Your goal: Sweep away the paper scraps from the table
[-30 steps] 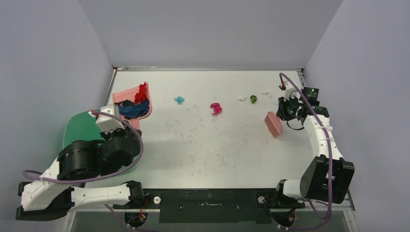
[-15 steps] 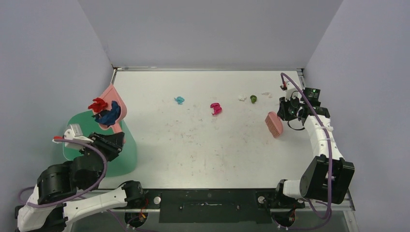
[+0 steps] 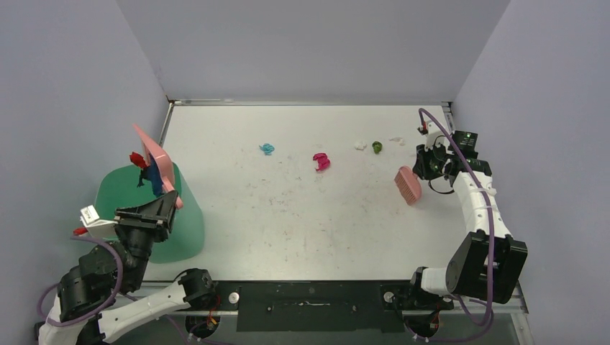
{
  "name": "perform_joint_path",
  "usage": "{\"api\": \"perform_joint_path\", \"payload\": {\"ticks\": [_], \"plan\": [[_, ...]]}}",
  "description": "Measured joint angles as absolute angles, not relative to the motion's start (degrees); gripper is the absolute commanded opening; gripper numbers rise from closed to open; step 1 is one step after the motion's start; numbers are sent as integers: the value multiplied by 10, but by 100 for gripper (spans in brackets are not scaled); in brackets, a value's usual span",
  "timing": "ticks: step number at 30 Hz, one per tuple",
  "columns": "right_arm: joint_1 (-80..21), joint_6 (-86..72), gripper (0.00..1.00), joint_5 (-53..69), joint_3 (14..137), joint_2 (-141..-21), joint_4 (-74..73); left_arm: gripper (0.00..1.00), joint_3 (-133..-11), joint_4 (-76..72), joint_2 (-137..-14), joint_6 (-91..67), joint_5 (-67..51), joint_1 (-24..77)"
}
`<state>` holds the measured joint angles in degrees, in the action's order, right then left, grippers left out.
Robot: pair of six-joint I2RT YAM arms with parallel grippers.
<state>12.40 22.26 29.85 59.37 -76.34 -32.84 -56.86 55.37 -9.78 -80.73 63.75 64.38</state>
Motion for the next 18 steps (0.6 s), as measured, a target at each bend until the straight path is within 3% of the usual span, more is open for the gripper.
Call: {"api": "perform_joint_path", "payload": {"ticks": [8, 18], "plan": [[127, 223, 5, 305, 590, -763, -322, 0, -489, 467, -35, -941, 623, 644], [132, 225, 5, 314, 586, -763, -315, 0, -474, 411, -22, -979, 623, 644]]}}
